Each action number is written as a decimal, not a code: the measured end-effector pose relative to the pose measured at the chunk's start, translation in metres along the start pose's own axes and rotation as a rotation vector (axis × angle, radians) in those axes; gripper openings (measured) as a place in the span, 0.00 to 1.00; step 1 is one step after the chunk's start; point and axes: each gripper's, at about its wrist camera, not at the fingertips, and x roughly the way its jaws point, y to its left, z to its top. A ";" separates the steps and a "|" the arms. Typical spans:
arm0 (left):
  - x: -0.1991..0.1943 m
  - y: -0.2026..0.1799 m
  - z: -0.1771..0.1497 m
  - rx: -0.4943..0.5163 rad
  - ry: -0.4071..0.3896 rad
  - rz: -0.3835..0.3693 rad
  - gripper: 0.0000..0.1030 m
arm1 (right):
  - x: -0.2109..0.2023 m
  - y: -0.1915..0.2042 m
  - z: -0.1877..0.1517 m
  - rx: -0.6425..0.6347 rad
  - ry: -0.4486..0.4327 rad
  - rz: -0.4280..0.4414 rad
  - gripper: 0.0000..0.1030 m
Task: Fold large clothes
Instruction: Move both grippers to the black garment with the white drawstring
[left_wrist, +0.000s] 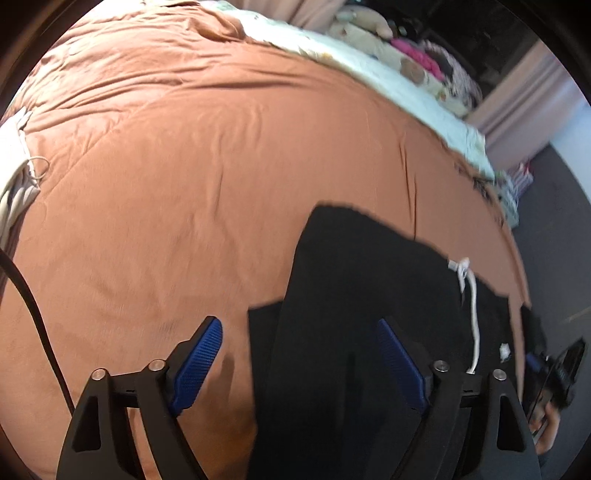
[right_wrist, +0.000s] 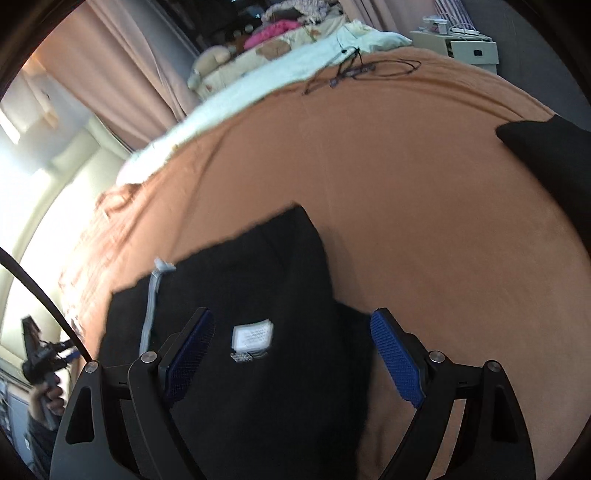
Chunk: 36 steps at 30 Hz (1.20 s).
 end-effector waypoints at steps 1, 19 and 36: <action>0.001 0.002 -0.006 0.010 0.011 0.008 0.78 | 0.001 0.003 -0.001 -0.008 0.008 -0.010 0.82; 0.000 0.024 -0.094 0.023 0.096 0.026 0.57 | -0.034 -0.005 -0.065 -0.052 0.124 -0.132 0.62; -0.048 0.034 -0.176 0.022 0.058 0.025 0.57 | -0.135 -0.012 -0.144 -0.032 0.044 -0.189 0.62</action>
